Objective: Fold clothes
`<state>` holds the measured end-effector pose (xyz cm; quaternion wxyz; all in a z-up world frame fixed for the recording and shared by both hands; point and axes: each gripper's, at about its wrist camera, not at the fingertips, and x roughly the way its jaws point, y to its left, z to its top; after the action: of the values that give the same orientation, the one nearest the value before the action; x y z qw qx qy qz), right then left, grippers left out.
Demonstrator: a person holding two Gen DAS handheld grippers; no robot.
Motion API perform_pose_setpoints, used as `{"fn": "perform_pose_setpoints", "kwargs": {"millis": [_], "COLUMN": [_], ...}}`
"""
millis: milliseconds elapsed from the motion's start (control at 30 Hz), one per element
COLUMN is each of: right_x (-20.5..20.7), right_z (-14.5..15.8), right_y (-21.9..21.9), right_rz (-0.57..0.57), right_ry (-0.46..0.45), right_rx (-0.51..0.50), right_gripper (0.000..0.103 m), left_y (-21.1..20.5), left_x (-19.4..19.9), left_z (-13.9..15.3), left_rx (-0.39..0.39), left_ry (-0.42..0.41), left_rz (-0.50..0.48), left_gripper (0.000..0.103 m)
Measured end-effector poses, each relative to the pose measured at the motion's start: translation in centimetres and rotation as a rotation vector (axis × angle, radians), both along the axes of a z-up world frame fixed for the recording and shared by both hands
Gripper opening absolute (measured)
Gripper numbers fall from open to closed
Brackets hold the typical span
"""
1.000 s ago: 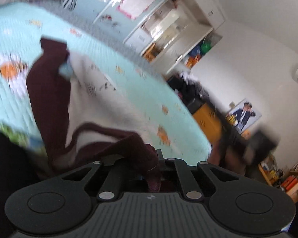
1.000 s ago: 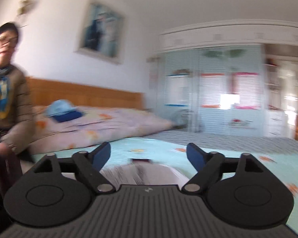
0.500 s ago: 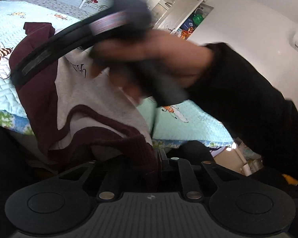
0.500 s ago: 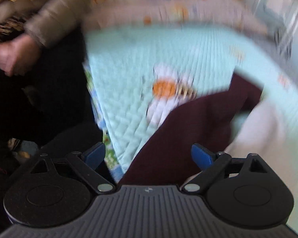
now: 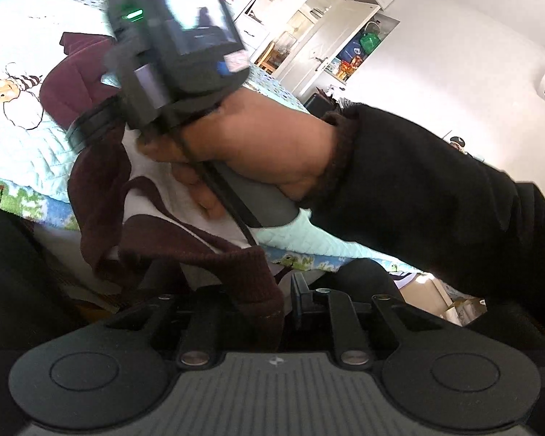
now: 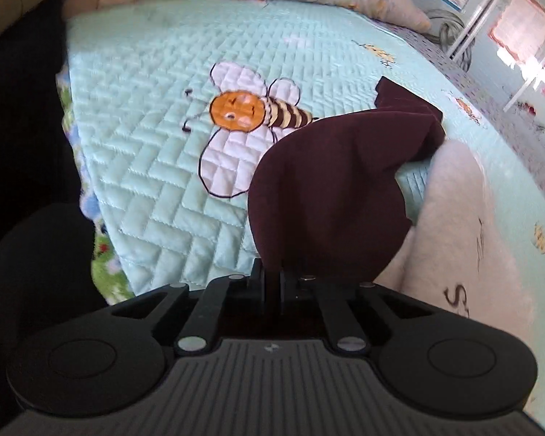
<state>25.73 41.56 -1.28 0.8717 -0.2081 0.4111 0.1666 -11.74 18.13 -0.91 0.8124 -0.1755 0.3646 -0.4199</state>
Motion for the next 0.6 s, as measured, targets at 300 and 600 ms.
{"fn": "perform_pose_setpoints", "kwargs": {"millis": [300, 600], "right_x": [-1.9, -1.2], "right_z": [8.5, 20.2], "right_y": [-11.2, -23.0], "right_rz": [-0.218, -0.403], "right_ry": [-0.19, -0.428], "right_rx": [0.636, 1.158], "right_gripper": [0.007, 0.007], "left_y": [0.0, -1.8], "left_x": [0.9, 5.0], "left_z": [1.1, 11.0], "left_rx": [0.003, 0.252], "left_ry": [-0.032, -0.297], "left_rz": [0.097, 0.335], "left_gripper": [0.02, 0.019]}}
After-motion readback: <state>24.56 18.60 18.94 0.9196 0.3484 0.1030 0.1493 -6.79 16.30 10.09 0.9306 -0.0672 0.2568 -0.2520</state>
